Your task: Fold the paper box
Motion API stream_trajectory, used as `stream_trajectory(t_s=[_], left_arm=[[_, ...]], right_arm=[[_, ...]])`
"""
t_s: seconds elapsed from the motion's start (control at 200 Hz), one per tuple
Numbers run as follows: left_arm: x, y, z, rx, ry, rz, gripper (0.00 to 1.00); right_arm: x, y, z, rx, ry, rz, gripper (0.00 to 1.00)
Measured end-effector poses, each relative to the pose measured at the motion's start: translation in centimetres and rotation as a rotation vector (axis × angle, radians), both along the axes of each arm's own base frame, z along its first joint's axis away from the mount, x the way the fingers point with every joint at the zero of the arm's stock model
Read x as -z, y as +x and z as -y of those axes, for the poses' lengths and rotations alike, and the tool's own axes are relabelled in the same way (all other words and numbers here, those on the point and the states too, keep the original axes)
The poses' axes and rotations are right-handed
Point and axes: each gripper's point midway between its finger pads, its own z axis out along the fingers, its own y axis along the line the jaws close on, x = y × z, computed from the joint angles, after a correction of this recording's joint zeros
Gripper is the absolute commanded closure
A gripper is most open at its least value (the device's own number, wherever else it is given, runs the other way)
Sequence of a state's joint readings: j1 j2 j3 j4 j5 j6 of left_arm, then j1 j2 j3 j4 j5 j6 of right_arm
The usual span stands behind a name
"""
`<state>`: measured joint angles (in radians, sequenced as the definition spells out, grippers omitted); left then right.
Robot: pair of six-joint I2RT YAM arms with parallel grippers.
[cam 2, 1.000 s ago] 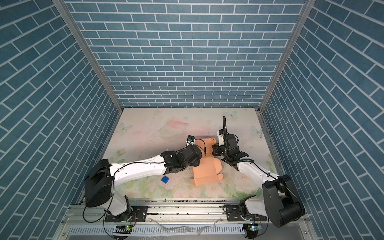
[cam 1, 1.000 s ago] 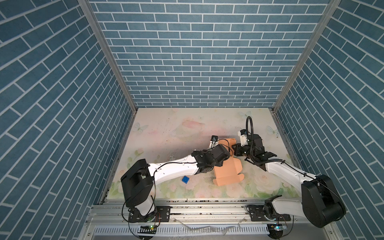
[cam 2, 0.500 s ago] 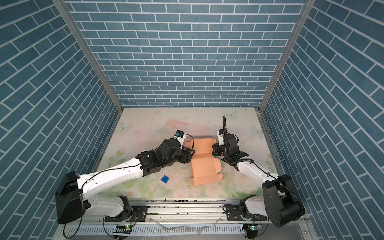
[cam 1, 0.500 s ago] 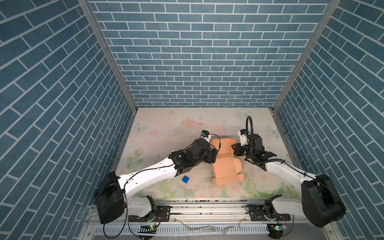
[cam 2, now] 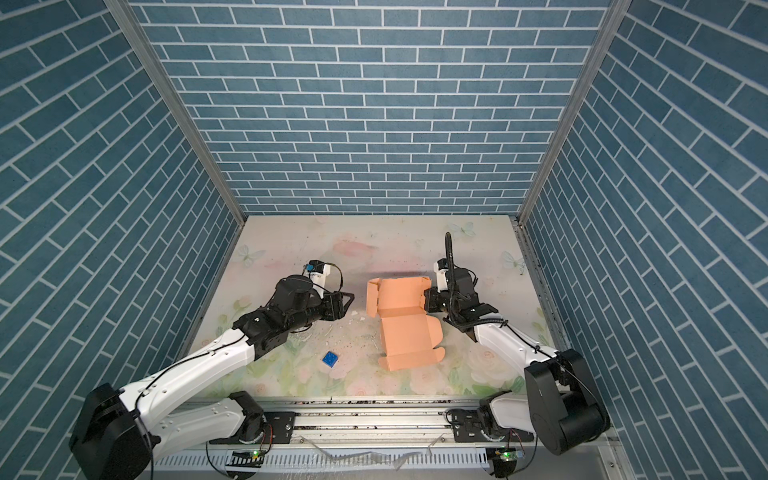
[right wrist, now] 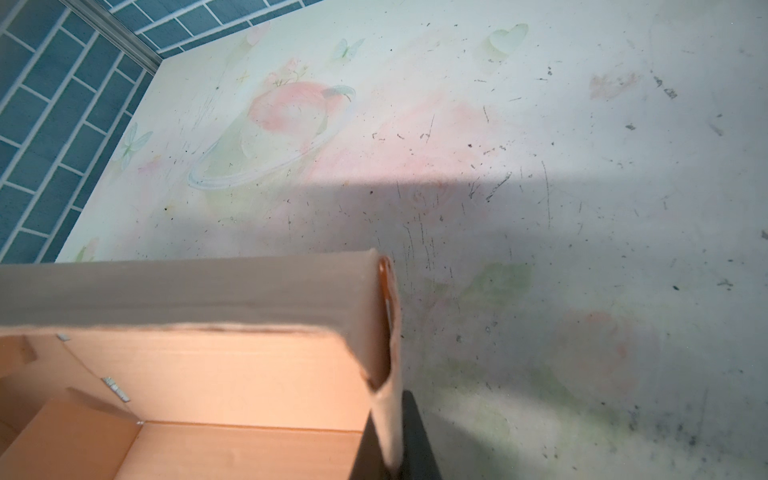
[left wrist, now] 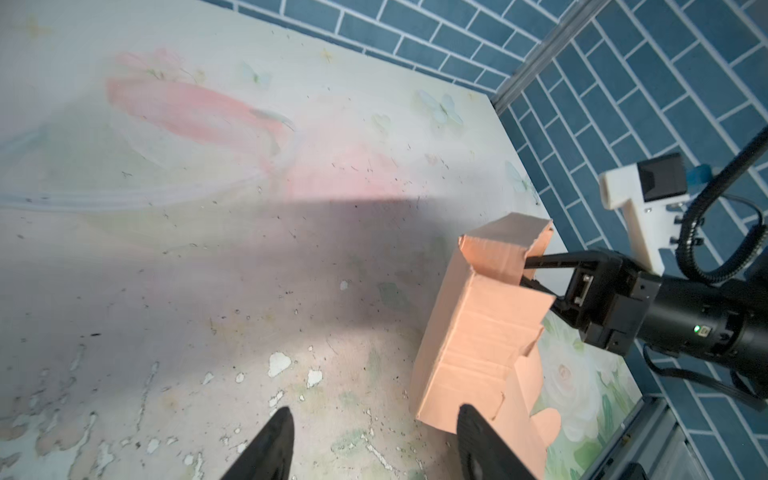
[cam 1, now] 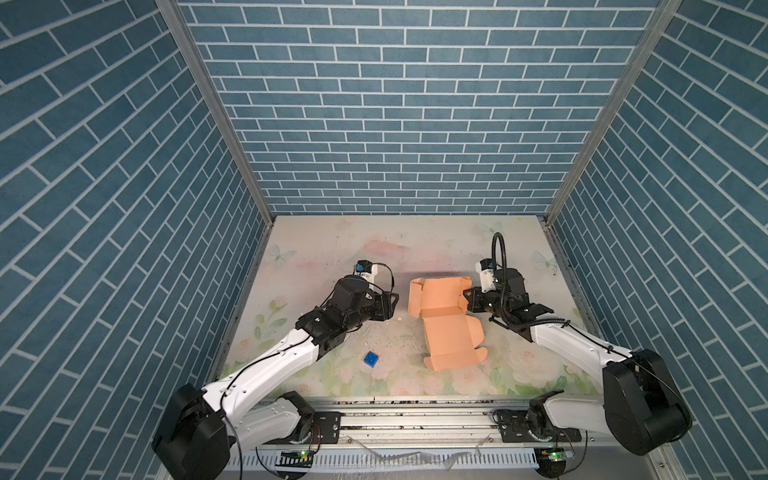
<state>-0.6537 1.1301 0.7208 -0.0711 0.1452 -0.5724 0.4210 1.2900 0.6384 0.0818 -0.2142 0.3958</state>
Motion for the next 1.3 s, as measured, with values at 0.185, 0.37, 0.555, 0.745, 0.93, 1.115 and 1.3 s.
stream_trajectory(t_s=[0.185, 0.37, 0.555, 0.745, 0.93, 1.115, 1.3], left_arm=[[0.9, 0.4, 2.6, 0.109, -0.064, -0.012, 0.41], [1.3, 0.7, 4.6, 0.190, -0.112, -0.004, 0.42], [1.9, 0.6, 5.6, 0.238, -0.132, -0.012, 0.49], [1.4, 0.5, 6.5, 0.263, -0.143, 0.002, 0.51], [0.7, 0.1, 8.0, 0.296, -0.151, 0.016, 0.52], [1.0, -0.1, 9.2, 0.316, -0.142, 0.013, 0.52], [1.9, 0.0, 9.7, 0.310, -0.113, 0.003, 0.53]], right_arm=[[0.0, 0.0, 0.0, 0.000, 0.000, 0.000, 1.00], [0.0, 0.0, 0.0, 0.000, 0.000, 0.000, 1.00], [0.0, 0.0, 0.0, 0.000, 0.000, 0.000, 1.00], [0.0, -0.1, -0.1, -0.004, 0.000, 0.000, 1.00], [0.0, -0.1, -0.1, -0.004, 0.000, 0.000, 1.00], [0.0, -0.1, -0.1, -0.004, 0.000, 0.000, 1.00], [0.0, -0.1, -0.1, -0.004, -0.001, 0.000, 1.00]])
